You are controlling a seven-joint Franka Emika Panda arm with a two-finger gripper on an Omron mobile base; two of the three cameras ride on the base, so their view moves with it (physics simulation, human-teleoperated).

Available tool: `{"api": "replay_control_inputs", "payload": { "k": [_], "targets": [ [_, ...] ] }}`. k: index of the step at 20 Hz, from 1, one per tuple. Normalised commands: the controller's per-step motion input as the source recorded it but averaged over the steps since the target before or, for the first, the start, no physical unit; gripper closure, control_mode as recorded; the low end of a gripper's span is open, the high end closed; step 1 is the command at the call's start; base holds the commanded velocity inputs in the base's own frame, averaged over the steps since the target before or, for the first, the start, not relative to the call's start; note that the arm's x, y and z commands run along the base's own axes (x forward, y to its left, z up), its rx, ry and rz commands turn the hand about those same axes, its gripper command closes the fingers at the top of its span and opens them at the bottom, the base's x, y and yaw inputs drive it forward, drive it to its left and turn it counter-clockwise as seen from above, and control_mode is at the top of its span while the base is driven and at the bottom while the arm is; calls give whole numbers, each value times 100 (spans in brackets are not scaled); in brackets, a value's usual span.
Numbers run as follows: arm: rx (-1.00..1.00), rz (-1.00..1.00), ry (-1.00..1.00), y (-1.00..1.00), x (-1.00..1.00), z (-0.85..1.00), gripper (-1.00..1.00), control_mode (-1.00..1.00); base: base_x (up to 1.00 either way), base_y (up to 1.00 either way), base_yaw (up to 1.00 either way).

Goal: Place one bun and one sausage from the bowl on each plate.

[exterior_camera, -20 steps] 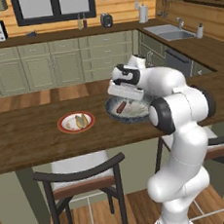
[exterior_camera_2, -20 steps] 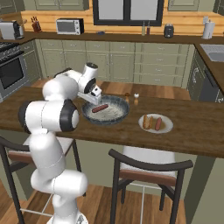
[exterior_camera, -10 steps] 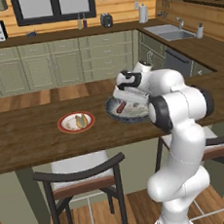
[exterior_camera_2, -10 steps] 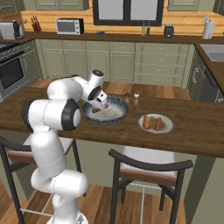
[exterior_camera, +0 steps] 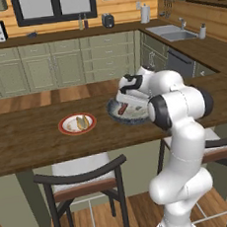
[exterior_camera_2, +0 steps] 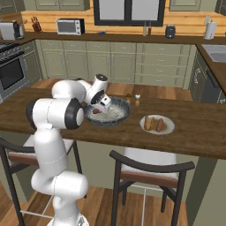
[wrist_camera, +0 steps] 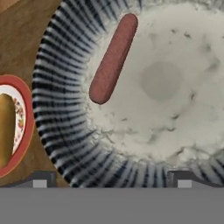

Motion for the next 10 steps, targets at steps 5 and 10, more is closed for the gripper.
{"api": "replay_control_inputs", "payload": {
  "k": [5, 10],
  "targets": [
    [1, -5, 0, 0, 32, -17, -100, -100, 0, 0, 0],
    [2, -7, 0, 0, 38, -21, -100, -100, 0, 0, 0]
  ]
}}
